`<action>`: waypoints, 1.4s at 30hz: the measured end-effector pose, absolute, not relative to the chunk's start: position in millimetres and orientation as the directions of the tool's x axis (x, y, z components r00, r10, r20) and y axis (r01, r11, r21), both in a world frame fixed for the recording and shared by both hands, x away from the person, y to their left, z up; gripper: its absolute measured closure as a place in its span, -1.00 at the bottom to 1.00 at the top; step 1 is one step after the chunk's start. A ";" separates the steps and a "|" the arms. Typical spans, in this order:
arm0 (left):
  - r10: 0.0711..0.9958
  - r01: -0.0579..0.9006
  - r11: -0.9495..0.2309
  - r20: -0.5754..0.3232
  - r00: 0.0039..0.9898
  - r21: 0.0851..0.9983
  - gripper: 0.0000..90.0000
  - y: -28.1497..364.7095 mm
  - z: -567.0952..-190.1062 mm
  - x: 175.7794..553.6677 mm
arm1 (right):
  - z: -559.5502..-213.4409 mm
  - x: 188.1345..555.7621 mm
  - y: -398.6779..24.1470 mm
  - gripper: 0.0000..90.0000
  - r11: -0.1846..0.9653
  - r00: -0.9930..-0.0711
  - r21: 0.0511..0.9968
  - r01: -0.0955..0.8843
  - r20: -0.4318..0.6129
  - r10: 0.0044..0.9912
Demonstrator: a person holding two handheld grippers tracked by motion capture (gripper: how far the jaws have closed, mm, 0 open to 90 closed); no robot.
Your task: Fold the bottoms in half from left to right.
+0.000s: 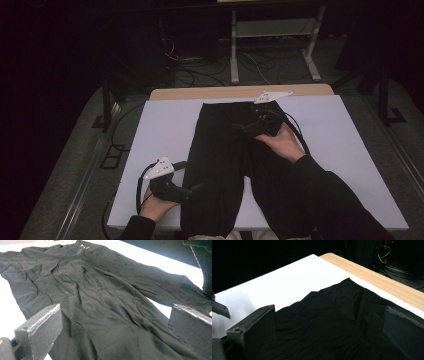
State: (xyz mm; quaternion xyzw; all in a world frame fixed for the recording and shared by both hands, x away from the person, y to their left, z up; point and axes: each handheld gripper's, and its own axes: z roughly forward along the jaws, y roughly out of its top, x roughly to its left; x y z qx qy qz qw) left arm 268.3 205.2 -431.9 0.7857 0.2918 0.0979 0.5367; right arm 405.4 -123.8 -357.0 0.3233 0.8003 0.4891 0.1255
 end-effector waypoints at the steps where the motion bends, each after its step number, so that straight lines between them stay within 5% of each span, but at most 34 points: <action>1: 0.563 0.354 -0.254 -0.160 0.811 0.900 -1.00 205.2 -431.9 268.3 | -357.5 406.1 -122.4 -1.00 0.313 -0.760 0.864 0.394 0.114 0.640; 42: 0.550 0.355 -0.245 -0.172 0.817 0.902 -1.00 205.0 -431.2 268.0 | -369.5 461.5 -69.3 -1.00 0.346 -0.737 0.839 0.421 0.093 0.670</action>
